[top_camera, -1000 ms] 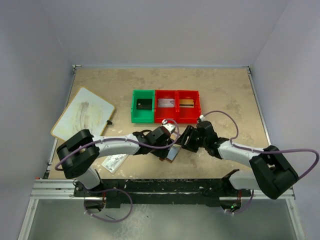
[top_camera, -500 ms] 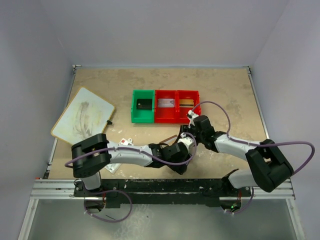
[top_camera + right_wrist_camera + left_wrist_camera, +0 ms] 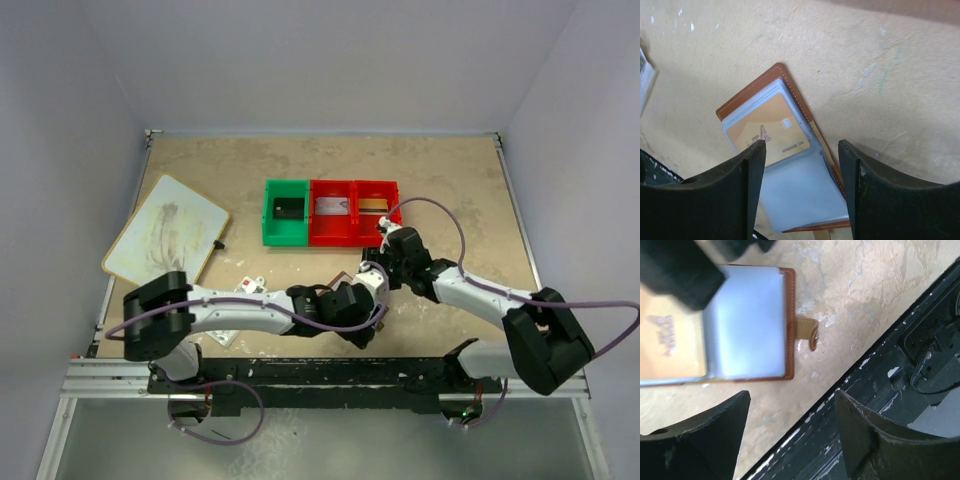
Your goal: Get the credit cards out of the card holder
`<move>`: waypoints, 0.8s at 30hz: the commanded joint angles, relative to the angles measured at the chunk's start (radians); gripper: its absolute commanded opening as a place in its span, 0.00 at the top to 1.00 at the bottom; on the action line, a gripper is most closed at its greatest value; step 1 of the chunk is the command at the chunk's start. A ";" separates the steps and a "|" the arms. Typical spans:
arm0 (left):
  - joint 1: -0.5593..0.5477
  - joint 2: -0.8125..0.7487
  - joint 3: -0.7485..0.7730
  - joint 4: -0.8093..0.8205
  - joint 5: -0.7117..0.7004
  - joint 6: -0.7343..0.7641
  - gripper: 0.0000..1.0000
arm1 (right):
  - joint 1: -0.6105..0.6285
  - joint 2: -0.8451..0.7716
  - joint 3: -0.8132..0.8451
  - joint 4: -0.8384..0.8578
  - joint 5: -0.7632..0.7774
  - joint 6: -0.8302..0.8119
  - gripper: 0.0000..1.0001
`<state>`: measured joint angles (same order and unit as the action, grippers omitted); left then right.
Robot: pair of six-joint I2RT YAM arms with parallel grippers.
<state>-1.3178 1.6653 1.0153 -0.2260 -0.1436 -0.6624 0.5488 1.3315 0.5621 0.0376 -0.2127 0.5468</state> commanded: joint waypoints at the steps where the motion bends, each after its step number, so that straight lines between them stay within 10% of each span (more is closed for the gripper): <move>1: 0.001 -0.194 -0.050 -0.074 -0.141 -0.015 0.32 | -0.001 -0.094 0.043 -0.075 0.133 0.094 0.37; 12: 0.247 -0.315 -0.112 -0.063 -0.185 0.009 0.30 | 0.002 -0.247 -0.186 0.276 -0.064 0.434 0.48; 24: 0.319 -0.040 0.074 -0.028 -0.067 -0.046 0.50 | 0.001 -0.233 -0.328 0.492 -0.104 0.587 0.55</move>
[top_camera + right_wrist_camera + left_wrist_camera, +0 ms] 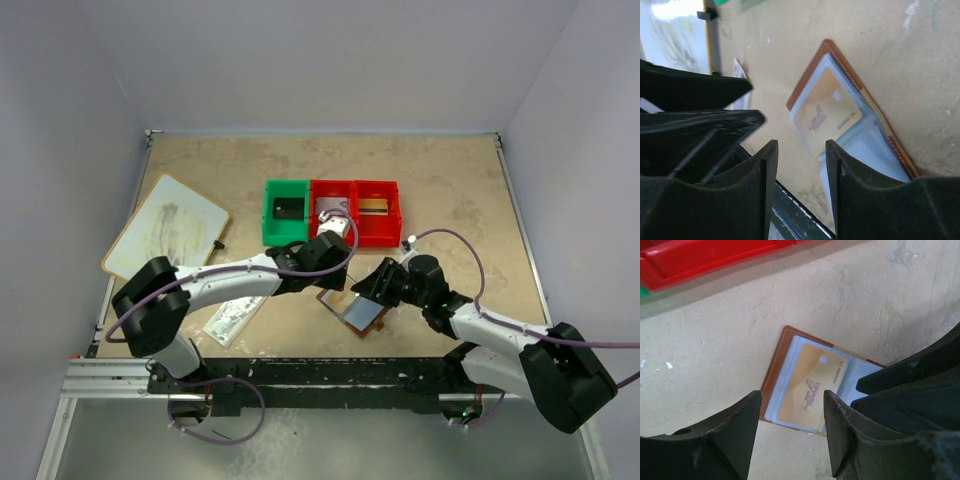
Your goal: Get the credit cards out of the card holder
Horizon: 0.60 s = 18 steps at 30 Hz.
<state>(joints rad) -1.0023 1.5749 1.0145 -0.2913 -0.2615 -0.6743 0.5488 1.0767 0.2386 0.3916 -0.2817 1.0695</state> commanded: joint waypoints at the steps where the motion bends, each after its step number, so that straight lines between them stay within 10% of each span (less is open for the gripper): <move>1: 0.004 0.062 0.083 0.034 0.052 -0.038 0.51 | 0.001 0.031 -0.013 0.157 -0.039 0.075 0.55; 18: 0.004 0.153 0.113 -0.024 0.073 -0.041 0.66 | 0.000 0.125 -0.070 0.255 -0.050 0.145 0.63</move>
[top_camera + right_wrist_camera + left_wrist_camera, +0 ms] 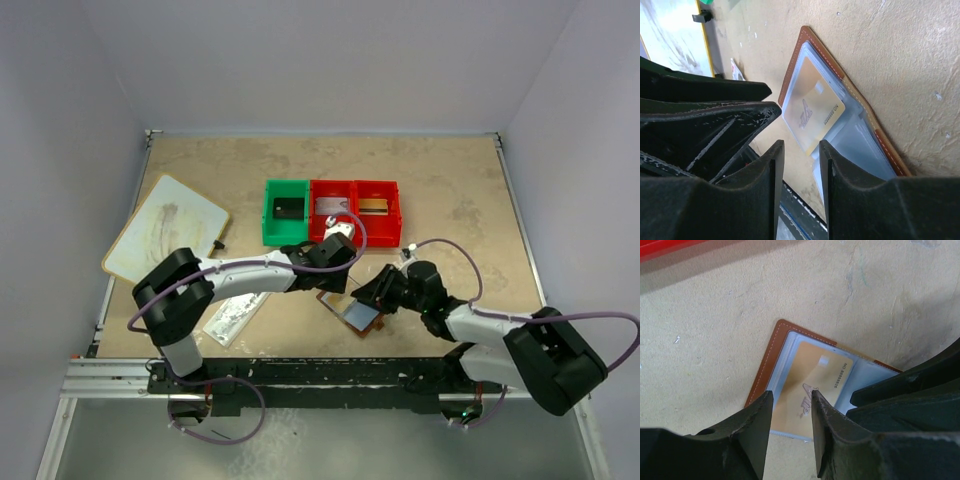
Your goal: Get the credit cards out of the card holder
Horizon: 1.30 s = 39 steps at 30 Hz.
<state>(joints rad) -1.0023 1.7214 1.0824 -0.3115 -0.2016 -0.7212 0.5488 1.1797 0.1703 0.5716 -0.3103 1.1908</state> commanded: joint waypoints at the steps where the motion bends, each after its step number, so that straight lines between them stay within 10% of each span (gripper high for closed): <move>1: 0.004 0.012 0.047 -0.011 0.012 0.008 0.67 | 0.001 0.032 0.000 0.082 -0.021 0.023 0.63; 39: -0.010 0.050 0.025 -0.105 -0.009 0.078 0.83 | 0.000 0.420 0.020 0.451 -0.096 0.084 0.78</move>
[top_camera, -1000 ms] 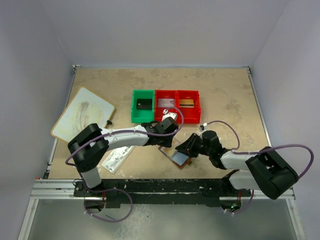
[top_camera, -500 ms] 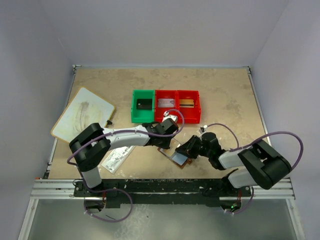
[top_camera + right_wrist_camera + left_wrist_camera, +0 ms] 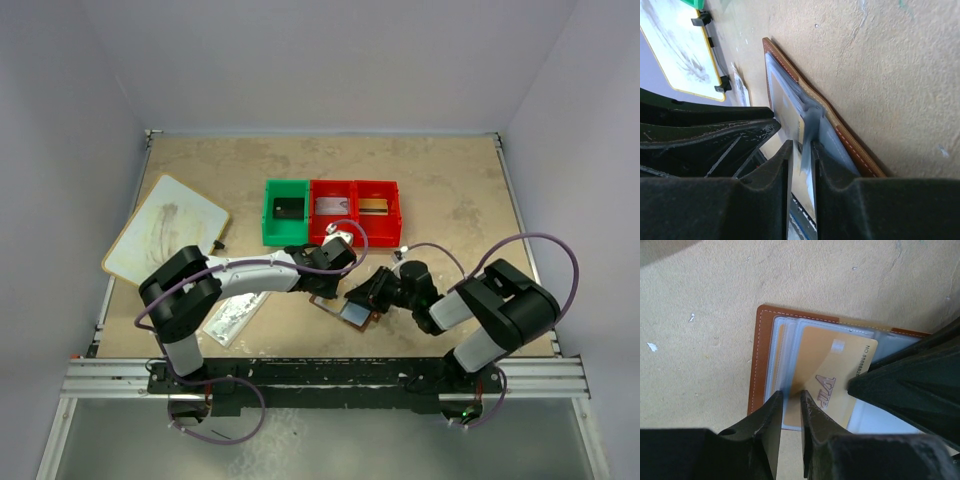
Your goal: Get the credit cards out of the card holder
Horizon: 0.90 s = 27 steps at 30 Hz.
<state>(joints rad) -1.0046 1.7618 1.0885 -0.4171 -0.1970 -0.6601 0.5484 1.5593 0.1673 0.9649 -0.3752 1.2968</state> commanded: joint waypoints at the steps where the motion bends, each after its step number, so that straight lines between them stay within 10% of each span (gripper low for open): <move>1: -0.008 0.010 0.019 -0.002 -0.017 0.016 0.83 | 0.001 0.049 0.022 0.071 -0.034 -0.020 0.84; 8: -0.008 0.020 0.030 -0.032 -0.068 0.003 0.86 | 0.001 0.043 0.012 0.065 -0.025 -0.024 0.96; 27: -0.008 0.031 0.039 -0.055 -0.111 -0.021 0.91 | -0.021 -0.075 0.014 -0.093 -0.026 -0.083 0.88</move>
<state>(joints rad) -1.0111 1.7718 1.1038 -0.4496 -0.2855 -0.6708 0.5331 1.4994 0.1719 0.8848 -0.3946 1.2392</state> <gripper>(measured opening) 0.095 0.154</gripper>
